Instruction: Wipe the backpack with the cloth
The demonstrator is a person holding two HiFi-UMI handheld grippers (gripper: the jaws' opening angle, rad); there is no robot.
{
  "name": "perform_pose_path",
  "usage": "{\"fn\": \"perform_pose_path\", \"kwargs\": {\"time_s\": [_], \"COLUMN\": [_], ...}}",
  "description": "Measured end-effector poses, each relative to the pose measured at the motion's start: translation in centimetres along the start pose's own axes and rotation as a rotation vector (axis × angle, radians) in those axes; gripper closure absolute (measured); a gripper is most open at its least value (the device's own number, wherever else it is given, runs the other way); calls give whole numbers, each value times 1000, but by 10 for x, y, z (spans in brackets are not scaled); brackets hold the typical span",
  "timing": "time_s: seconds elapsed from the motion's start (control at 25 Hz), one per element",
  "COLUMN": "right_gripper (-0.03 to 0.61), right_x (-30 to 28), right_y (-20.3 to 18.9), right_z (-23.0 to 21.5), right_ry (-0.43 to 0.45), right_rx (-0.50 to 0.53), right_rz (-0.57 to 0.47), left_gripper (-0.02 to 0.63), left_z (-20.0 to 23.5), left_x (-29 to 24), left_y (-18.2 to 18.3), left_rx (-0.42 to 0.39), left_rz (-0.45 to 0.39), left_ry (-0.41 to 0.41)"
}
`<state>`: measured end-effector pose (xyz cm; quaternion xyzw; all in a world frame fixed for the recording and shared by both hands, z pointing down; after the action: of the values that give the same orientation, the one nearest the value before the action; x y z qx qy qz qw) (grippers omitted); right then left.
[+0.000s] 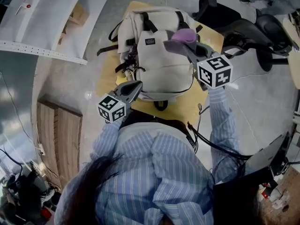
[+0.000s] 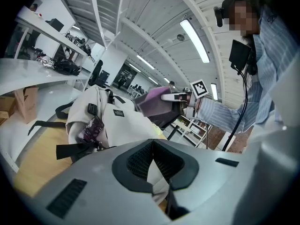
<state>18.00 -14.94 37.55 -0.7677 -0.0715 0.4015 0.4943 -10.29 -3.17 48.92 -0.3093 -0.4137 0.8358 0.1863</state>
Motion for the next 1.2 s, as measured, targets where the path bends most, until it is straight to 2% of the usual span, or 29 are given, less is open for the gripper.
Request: {"fn": "perform_pose_path", "kwargs": {"time_s": [0.08,0.24,0.36,0.44,0.6,0.76,0.96,1.2], "right_gripper": [537,537,537,537,537,537,537,537], "right_x": [-32,-98,-140,-157,-159,-131,-82,-15], "right_y": [18,39,36,29,18,8,-12,-44], "right_z": [10,29,40,39,20,-5,-45,-92], "right_ry": [67,146,193,193,151,101,-10,-178], "right_rx": [21,66,60,57,29,-4,-32,-122], "right_rz": [-10,3,37,70,91,91,106,105], "left_gripper": [609,609,610,609,609,609,609,609], "left_z": [1,8,14,17,25,26,16,2], "left_x": [2,8,19,25,35,33,15,-6], "left_y": [-1,0,-3,-5,-8,-7,3,14], "left_rx": [5,14,35,46,54,52,23,-11], "left_rz": [-5,-24,-33,-37,-34,-25,-28,-24], "left_ry": [6,29,65,85,112,109,50,-13]}}
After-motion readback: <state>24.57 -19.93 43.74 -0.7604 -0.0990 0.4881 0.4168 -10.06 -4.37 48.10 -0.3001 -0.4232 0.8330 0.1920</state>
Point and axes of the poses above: the fingertips, and each gripper's own axes: x backward along the fingers, z to its left, y out of its top, the point moved 9 cm from there along x, backward along the fingers, and after that the axes turned 11 degrees about y, right-handed, at the moved point
